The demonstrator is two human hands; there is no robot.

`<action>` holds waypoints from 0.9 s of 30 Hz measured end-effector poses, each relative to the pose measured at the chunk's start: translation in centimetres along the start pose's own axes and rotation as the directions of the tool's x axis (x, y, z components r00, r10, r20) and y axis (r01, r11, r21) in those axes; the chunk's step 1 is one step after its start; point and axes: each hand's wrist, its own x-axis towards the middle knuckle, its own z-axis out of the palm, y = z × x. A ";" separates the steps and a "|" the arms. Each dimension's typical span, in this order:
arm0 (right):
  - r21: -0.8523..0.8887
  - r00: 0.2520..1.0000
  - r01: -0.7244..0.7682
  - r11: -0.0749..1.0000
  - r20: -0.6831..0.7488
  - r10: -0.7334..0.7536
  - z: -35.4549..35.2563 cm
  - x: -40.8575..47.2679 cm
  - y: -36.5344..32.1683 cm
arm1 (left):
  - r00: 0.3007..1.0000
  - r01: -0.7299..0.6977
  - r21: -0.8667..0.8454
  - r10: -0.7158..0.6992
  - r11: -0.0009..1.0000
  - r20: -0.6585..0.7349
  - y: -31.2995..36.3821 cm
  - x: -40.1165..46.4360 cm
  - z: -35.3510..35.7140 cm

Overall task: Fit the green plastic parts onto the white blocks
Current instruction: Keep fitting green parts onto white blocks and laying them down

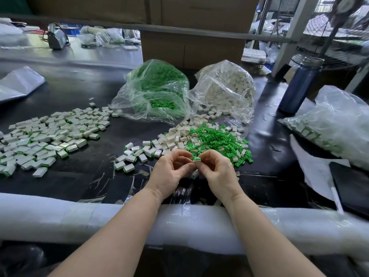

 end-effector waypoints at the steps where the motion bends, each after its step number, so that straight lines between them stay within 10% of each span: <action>1: 0.007 1.000 -0.002 1.000 0.006 0.002 0.0 0.0 0.0 | 1.000 -0.012 0.009 0.012 1.000 -0.006 0.1 0.0 -0.1; 27: 0.154 0.986 -0.113 0.981 0.141 0.092 -0.1 0.2 0.0 | 0.996 -0.084 0.095 0.084 0.992 0.007 0.0 -0.1 0.0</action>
